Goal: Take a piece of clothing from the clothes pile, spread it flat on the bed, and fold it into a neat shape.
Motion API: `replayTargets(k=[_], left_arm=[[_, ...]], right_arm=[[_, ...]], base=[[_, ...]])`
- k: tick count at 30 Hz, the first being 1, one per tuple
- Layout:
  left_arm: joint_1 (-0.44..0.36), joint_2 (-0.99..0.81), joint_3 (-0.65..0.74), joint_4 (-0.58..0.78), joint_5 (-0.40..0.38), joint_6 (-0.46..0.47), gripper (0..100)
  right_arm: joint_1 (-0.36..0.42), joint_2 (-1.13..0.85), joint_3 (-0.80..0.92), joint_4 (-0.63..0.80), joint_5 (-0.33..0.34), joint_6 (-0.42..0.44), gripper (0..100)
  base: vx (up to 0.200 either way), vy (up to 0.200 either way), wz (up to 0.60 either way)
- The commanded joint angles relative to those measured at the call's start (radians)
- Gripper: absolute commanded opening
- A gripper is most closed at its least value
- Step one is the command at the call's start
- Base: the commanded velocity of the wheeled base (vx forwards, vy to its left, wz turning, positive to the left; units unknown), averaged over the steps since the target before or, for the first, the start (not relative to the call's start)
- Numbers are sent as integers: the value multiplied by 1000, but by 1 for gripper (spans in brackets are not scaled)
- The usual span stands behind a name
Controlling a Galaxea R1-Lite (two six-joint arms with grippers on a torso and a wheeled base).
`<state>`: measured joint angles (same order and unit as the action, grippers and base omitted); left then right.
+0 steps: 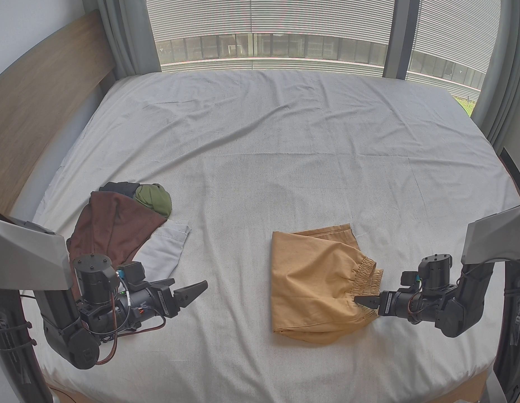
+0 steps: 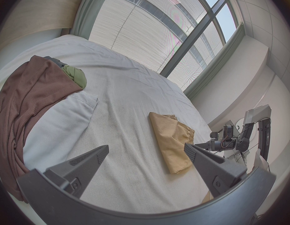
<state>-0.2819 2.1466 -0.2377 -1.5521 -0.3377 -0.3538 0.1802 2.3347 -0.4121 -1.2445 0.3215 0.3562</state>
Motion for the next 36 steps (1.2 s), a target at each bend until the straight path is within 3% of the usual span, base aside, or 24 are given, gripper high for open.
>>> replayTargets(k=[1,7,12,16,25,26,32,36], left_arm=[[-8,10,1,-2,0,-1,100],[-8,12,1,0,0,-1,100],[-13,13,4,-2,0,-1,100],[-16,13,6,-2,0,-1,100],[-17,13,4,-2,0,-1,100],[-17,13,4,-2,0,-1,100],[-14,9,4,-2,0,1,100],[-8,3,1,-2,0,1,100]], right_arm=[[12,23,-7,0,10,4,100],[59,29,-11,-27,34,58,100],[87,80,-11,-158,56,153,100],[87,89,-13,-179,79,196,100],[88,89,-13,-181,100,216,100],[88,89,-13,-181,100,216,0],[90,77,-7,-197,131,237,0],[104,74,16,-297,166,283,0]], base=[[0,0,0],[0,0,0],[0,0,0],[0,0,0],[0,0,0],[0,0,0],[0,0,0],[0,0,0]])
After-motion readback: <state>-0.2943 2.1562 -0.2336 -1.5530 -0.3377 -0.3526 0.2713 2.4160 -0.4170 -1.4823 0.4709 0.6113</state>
